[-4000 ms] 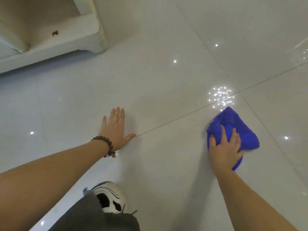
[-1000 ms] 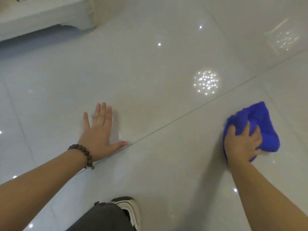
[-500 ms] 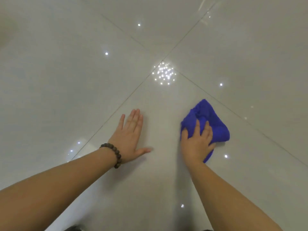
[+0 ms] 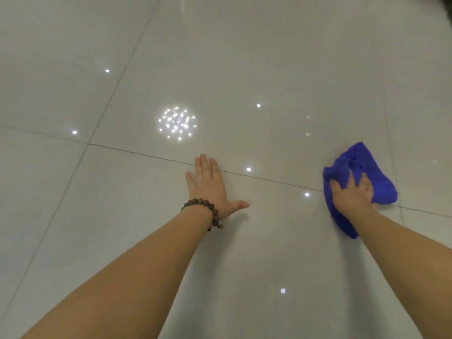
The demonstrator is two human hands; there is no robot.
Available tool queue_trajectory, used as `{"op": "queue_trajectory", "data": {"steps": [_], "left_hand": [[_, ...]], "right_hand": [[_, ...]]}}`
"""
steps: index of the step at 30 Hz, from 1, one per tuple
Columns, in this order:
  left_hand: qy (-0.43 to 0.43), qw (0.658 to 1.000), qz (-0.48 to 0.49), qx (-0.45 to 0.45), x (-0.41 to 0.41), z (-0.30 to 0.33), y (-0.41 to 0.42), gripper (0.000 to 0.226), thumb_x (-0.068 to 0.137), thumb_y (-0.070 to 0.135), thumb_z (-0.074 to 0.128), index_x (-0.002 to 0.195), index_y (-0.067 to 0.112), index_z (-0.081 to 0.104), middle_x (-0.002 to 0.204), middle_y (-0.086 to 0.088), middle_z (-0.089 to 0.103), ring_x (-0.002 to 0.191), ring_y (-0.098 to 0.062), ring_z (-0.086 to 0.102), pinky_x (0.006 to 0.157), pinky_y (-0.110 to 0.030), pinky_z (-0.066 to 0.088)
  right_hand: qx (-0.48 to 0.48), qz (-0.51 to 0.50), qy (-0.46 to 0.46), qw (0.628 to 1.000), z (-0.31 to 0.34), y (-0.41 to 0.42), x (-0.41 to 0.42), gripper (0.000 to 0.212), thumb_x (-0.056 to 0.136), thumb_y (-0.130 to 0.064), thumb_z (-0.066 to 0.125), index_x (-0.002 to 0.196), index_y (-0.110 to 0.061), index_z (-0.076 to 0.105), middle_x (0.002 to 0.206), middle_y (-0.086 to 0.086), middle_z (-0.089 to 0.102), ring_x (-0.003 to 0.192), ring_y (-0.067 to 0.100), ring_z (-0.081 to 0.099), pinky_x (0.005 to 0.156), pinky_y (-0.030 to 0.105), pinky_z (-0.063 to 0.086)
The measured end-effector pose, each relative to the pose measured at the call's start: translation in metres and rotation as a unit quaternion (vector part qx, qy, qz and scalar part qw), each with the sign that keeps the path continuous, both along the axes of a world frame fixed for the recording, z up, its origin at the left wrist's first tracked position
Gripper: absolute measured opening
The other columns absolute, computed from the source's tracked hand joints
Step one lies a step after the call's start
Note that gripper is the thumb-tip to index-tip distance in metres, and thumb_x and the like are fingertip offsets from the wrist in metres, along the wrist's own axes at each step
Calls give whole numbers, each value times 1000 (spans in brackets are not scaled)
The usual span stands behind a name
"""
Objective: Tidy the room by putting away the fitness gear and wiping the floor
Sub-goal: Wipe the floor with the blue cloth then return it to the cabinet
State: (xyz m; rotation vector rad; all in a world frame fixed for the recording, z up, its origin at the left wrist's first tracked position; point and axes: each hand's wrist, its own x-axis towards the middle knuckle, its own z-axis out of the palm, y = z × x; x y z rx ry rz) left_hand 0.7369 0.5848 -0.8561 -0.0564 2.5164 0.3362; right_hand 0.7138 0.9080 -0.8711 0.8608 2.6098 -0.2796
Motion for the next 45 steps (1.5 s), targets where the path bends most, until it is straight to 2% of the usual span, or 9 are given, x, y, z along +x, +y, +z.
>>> {"op": "queue_trajectory", "data": {"steps": [4, 11, 16, 20, 24, 29, 34, 39, 45], "left_hand": [[-69, 995, -16, -70, -12, -16, 38, 159, 37, 98, 51, 135, 15, -44, 142, -23, -45, 134, -42, -38, 104, -74, -9], [-121, 987, 5, -110, -21, -18, 47, 163, 31, 101, 46, 134, 12, -44, 138, -24, -49, 133, -43, -38, 108, -71, -2], [-161, 979, 15, -121, -29, -10, 51, 162, 33, 100, 48, 121, 13, -57, 136, -26, -51, 132, -44, -39, 109, -70, 0], [-183, 975, 19, -123, -35, -6, 53, 161, 34, 99, 48, 118, 12, -58, 132, -27, -54, 130, -45, -41, 108, -69, -3], [-181, 976, 23, -120, -36, -4, 55, 161, 34, 99, 49, 117, 12, -59, 125, -26, -58, 130, -46, -41, 107, -69, -4], [-158, 980, 32, -117, -30, -1, 56, 161, 32, 98, 50, 116, 16, -59, 132, -24, -55, 132, -42, -40, 107, -69, -2], [-156, 981, 29, -111, -32, -2, 56, 161, 30, 98, 48, 119, 15, -58, 136, -24, -52, 132, -43, -39, 107, -69, -2], [-154, 982, 25, -106, -32, 0, 56, 162, 19, 99, 39, 120, 17, -57, 138, -23, -50, 133, -41, -39, 107, -70, -3], [-121, 988, 17, -99, -27, 4, 57, 164, 24, 95, 50, 130, 18, -49, 145, -21, -42, 138, -40, -32, 107, -71, 0]], "right_hand": [[28, -14, 65, 997, -10, -36, -24, 65, 94, -57, 30, 151, -34, 9, 161, 0, -2, 146, 21, -2, 113, 56, 10], [-91, 507, 81, 853, -14, -155, -72, 65, 88, -55, 42, 148, -43, 18, 160, -7, 4, 146, 15, 1, 115, 51, 6], [16, 42, 139, 989, -12, 64, -138, 64, 90, -54, 34, 149, -30, 25, 159, 0, 14, 145, 21, 11, 115, 49, 17], [32, -234, 56, 970, -3, 117, -141, 65, 94, -57, 26, 152, -31, 12, 160, 2, 2, 146, 23, 1, 113, 54, 7], [24, 70, 131, 989, -16, -21, -177, 64, 91, -55, 37, 149, -35, 22, 160, 0, 8, 146, 21, 6, 112, 52, 12], [-71, 502, 111, 855, -21, -120, -104, 65, 85, -59, 43, 146, -42, 27, 159, -4, 14, 145, 17, 11, 113, 50, 10], [54, 87, 160, 982, -24, 85, -69, 64, 88, -57, 38, 146, -31, 33, 158, 0, 20, 144, 21, 18, 111, 51, 20], [81, -224, 114, 964, -17, 115, -33, 63, 94, -55, 33, 150, -29, 23, 159, 2, 12, 145, 22, 9, 111, 54, 14], [-11, 257, 167, 952, -25, -86, 36, 67, 77, -58, 38, 141, -38, 40, 156, 1, 27, 143, 21, 23, 107, 56, 25]]}}
